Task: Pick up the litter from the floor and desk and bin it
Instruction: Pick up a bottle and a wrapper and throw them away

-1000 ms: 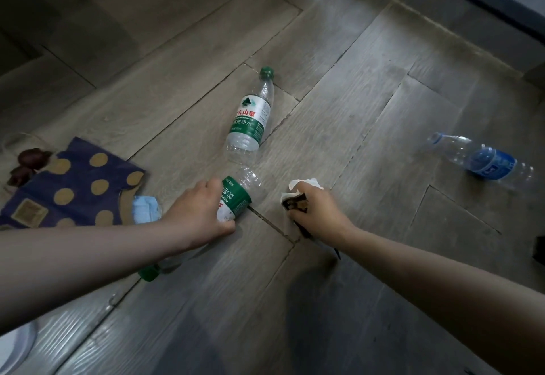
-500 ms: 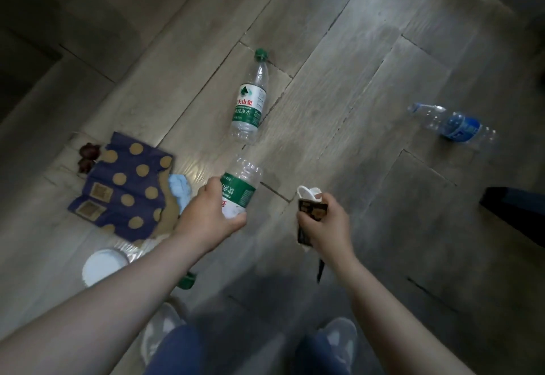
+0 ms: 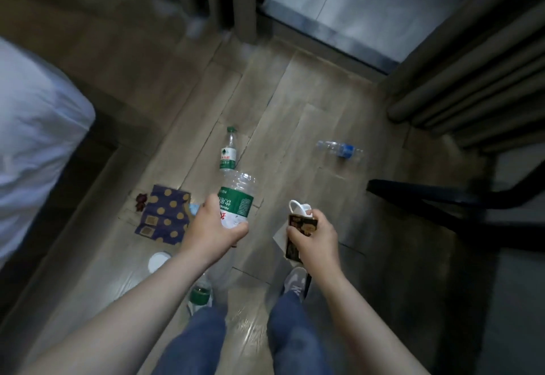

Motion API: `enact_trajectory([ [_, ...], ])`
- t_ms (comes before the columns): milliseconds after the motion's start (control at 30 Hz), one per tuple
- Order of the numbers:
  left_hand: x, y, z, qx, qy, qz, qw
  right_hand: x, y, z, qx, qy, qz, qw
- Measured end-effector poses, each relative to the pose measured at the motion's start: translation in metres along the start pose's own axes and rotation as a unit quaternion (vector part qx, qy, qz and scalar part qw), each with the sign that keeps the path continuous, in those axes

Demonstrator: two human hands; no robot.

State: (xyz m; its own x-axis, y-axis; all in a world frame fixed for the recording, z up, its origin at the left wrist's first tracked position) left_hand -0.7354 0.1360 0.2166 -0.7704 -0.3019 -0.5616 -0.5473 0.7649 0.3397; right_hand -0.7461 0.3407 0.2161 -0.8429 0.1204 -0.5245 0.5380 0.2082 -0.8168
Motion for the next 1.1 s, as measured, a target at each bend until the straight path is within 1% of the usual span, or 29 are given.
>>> enact_trajectory([
  [100,-0.045,0.036,-0.064,-0.022,0.02,0.034,0.999,-0.052,-0.068,-0.03,0.016,0.033,-0.034,0.999],
  [200,-0.09,0.065,-0.115,-0.03,0.016,0.084,0.996,-0.107,-0.127,-0.056,0.032,0.087,-0.064,0.994],
  [333,-0.151,0.096,-0.167,-0.116,0.001,0.142,0.983,-0.19,-0.186,-0.086,0.091,0.169,-0.112,0.975],
  [400,-0.184,0.115,-0.188,-0.137,-0.026,0.197,0.97,-0.237,-0.203,-0.099,0.13,0.216,-0.119,0.96],
  [500,-0.236,0.157,-0.215,-0.119,-0.05,0.3,0.945,-0.307,-0.223,-0.123,0.162,0.281,-0.139,0.936],
  [567,-0.276,0.19,-0.226,-0.122,-0.073,0.373,0.917,-0.355,-0.232,-0.143,0.175,0.325,-0.167,0.914],
  [633,-0.331,0.221,-0.227,-0.121,-0.105,0.449,0.879,-0.416,-0.23,-0.167,0.194,0.392,-0.193,0.878],
  [700,-0.371,0.235,-0.225,-0.131,-0.122,0.493,0.852,-0.46,-0.227,-0.18,0.2,0.426,-0.211,0.856],
  [767,-0.43,0.243,-0.212,-0.122,-0.165,0.544,0.814,-0.523,-0.215,-0.195,0.231,0.484,-0.219,0.815],
  [833,-0.489,0.24,-0.191,-0.108,-0.214,0.58,0.779,-0.588,-0.198,-0.205,0.245,0.541,-0.225,0.773],
  [933,-0.59,0.22,-0.156,-0.086,-0.278,0.631,0.719,-0.692,-0.164,-0.207,0.231,0.637,-0.228,0.699],
  [1033,-0.703,0.18,-0.124,-0.071,-0.325,0.687,0.646,-0.804,-0.124,-0.194,0.21,0.72,-0.211,0.627],
  [1100,-0.777,0.144,-0.107,-0.064,-0.374,0.711,0.593,-0.88,-0.1,-0.181,0.198,0.764,-0.194,0.582],
])
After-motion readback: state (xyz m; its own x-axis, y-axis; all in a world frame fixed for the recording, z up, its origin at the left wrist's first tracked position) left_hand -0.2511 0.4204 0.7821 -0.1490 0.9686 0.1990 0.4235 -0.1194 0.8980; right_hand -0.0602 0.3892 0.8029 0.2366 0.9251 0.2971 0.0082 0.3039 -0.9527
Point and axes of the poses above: each hand's wrist, its own x-axis towards the middle knuckle, its own z-axis out of the palm, y = z × x, the point moved 2 cm from there along x, towards the middle knuckle, and after that the axes turned 15 degrees about x, right-handed, at the moved point
